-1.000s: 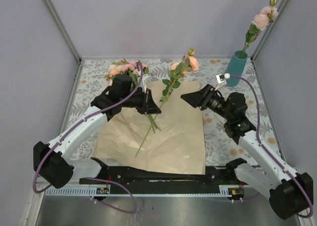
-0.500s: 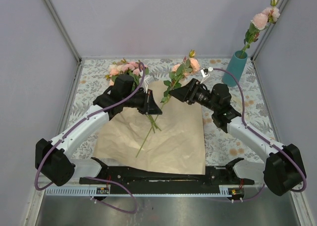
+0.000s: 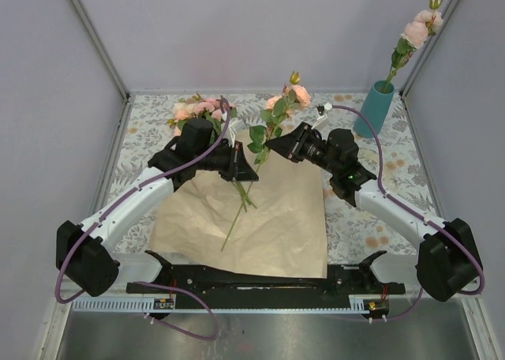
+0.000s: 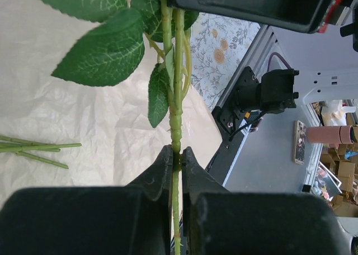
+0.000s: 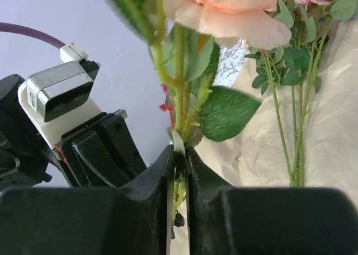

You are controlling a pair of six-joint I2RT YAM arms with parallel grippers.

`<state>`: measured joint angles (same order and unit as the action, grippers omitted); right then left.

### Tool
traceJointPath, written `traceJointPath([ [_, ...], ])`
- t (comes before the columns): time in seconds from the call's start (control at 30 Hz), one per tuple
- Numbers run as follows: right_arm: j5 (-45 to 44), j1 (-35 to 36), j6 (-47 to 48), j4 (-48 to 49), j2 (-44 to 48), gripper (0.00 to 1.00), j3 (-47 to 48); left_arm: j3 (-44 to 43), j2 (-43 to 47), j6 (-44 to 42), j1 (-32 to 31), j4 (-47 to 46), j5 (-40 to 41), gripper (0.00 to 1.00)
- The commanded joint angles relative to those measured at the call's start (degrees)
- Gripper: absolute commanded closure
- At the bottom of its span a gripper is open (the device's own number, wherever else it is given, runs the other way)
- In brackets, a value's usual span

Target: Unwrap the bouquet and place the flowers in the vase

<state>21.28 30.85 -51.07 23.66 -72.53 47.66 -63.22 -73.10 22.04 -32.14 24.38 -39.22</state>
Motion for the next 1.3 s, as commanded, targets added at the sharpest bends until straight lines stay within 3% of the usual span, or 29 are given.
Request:
traceJointPath([
  [0.0, -6.07, 0.61, 0.70, 1.65, 2.22, 0.89, 2.17, -1.03, 2.00, 0.02, -0.20, -2.50, -2.09, 1.00],
  [0.1, -6.95, 0.61, 1.06, 1.74, 2.92, 1.00, 1.91, -0.94, 2.44, -0.07, -0.20, -2.50, -1.91, 1.00],
  [0.2, -7.65, 0.61, 0.80, 3.05, 3.27, 1.00, 1.03, -0.85, 2.87, -0.07, -0.20, -2.50, -1.12, 0.92],
  [0.4, -10.98, 0.61, 4.82, 4.64, 5.37, 1.00, 0.59, -1.03, 3.75, -0.33, -0.20, -1.18, 1.07, 0.30],
  [0.57, -20.39, 0.53, 16.06, 2.36, 10.38, 1.00, 1.91, 0.11, 6.91, -0.69, -0.29, 0.05, 2.83, 0.01],
  [0.73, -30.40, 0.44, 30.82, -0.62, 14.78, 1.00, 5.50, 1.87, 11.56, -2.35, -0.29, 2.69, 7.56, 0.01],
  [0.9, -40.78, 0.00, 53.05, 2.77, 17.60, 1.00, 9.55, 6.87, 16.58, -1.65, -0.29, 1.02, 16.18, 0.01],
  [1.03, -43.60, -2.63, 66.77, 8.33, 17.60, 1.00, 11.66, 6.71, 18.25, -1.91, -0.64, 2.42, 22.59, 0.01],
  [1.27, -40.79, -15.19, 75.93, 9.38, 12.34, 1.00, 22.81, 6.18, 20.10, -1.92, -0.73, 3.74, 32.01, 0.01],
])
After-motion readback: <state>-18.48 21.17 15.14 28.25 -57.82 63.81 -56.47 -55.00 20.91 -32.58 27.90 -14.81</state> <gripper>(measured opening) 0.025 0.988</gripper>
